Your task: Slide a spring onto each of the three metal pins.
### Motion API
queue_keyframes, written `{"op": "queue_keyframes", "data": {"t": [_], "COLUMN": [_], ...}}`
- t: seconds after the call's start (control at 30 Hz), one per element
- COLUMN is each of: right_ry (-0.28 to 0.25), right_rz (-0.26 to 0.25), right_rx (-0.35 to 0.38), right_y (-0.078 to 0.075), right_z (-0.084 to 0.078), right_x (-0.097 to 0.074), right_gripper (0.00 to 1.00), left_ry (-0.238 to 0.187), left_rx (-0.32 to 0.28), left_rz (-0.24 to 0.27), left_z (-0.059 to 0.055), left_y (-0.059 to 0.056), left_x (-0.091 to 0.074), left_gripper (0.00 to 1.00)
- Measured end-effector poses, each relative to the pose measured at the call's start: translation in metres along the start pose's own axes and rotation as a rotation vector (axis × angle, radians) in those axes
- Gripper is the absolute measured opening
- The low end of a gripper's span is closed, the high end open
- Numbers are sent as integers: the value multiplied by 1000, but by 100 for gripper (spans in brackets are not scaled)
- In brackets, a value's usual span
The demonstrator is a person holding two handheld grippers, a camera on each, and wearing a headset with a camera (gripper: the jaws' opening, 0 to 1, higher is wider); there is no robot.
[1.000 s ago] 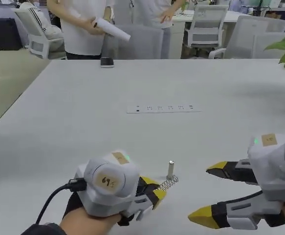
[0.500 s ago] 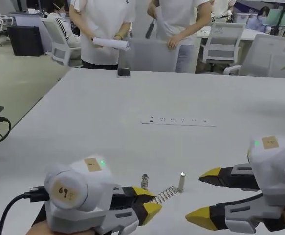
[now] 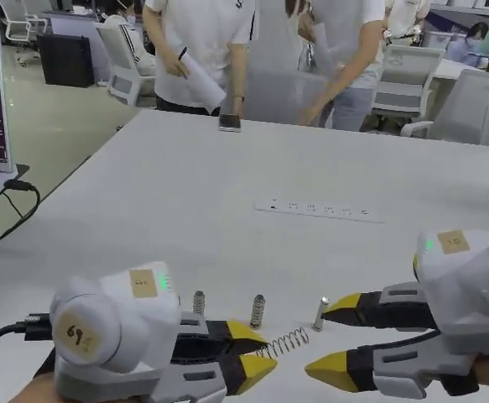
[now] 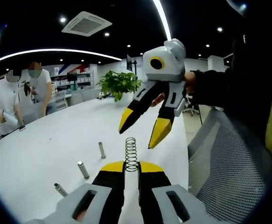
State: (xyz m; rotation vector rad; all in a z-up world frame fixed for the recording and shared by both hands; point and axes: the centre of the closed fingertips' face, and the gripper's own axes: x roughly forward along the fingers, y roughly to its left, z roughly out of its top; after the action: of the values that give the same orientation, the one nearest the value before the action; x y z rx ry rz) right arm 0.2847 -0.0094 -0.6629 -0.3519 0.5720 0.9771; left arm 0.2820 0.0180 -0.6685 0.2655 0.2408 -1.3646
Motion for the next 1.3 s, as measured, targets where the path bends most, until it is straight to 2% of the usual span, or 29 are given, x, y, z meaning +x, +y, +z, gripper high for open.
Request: {"op": "queue_keyframes", "data": {"t": [0.13,0.27,0.6,1.07,1.3], "right_ry": [8,7,33,31,68], "right_rz": [47,77,97,94,116], "right_rx": [-22,-20,-23,-65,-129], "right_y": [9,16,19,23,29], "right_z": [1,-1,-9,7,14], "right_x": [0,1,2,-5,-5], "right_gripper": [27,24,11,10,9], "left_ry": [-9,-20,-26,-8,0], "left_rx": [22,28,38,50,66], "left_rz": [-30,-49,-78,-65,-69], "left_z": [1,4,6,3,3], "left_y": [-6,-11,-17,-15,-16], "left_x": [0,0,4,7,9], "left_gripper": [3,3,3,2,2]}}
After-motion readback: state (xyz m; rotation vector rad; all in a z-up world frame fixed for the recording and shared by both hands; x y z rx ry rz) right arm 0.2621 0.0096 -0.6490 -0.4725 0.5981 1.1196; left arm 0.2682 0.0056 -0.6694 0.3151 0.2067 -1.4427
